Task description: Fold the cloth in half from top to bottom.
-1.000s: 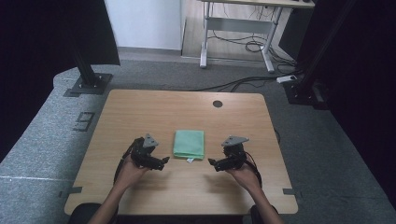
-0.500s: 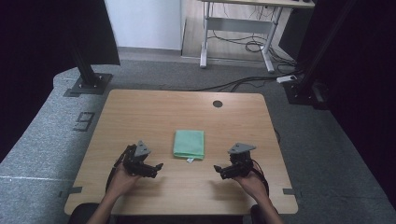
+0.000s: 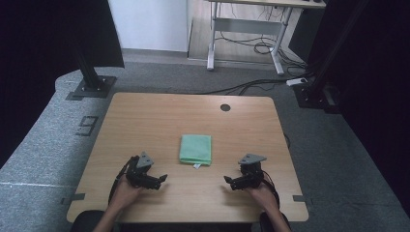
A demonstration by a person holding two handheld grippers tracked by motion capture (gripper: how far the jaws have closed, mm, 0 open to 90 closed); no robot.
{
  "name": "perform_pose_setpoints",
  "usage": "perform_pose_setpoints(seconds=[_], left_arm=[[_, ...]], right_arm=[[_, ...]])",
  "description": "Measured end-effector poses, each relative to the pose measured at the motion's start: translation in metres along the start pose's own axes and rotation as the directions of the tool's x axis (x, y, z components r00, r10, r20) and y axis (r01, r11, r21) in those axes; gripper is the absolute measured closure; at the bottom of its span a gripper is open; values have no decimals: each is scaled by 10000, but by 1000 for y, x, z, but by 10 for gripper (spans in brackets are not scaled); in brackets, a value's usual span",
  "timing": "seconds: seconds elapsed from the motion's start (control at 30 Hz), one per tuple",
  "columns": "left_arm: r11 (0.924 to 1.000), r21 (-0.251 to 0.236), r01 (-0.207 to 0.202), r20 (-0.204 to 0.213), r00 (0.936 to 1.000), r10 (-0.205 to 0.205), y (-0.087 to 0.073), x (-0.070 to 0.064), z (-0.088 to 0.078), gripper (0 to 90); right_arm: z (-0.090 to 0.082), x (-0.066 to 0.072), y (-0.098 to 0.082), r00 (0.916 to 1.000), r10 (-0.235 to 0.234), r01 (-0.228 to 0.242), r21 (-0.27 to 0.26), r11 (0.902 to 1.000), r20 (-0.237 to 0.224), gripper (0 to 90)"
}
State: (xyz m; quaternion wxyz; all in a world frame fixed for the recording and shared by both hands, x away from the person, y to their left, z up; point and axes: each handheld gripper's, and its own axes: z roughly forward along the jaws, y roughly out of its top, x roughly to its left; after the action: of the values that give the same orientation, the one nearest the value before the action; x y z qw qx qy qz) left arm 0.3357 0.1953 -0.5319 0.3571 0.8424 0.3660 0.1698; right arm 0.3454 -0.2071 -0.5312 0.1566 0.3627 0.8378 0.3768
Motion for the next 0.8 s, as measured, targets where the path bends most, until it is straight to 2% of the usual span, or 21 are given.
perform_pose_setpoints(seconds=[0.33, 0.47, 0.6, 0.63, 0.7, 0.8], left_arm=[[9997, 179, 159, -39, 9999, -159, -8, 4, 6, 0], [9982, 593, 48, -104, 9999, -42, -10, 2, 12, 0], [9970, 773, -38, -138, 9999, 49, -10, 1, 14, 0], [9964, 843, -10, -47, 10000, 14, -10, 3, 14, 0], [9951, 930, 322, 135, 9993, -336, -10, 6, 15, 0], [9943, 960, 467, -50, 9989, -464, -10, 7, 14, 0]], right_arm=[[9, -1, -10, 9998, 206, -206, 200, 9996, -32, 0], [14, 1, -14, 9999, 133, -131, 393, 9991, -47, 0], [18, 3, -16, 10000, 1, -2, 636, 9980, 17, 0], [19, 3, -16, 10000, -75, 74, 577, 9983, 15, 0], [19, 3, -17, 10000, -48, 47, 503, 9987, 28, 0], [19, 3, -17, 10000, -6, 2, 440, 9990, 92, 0]])
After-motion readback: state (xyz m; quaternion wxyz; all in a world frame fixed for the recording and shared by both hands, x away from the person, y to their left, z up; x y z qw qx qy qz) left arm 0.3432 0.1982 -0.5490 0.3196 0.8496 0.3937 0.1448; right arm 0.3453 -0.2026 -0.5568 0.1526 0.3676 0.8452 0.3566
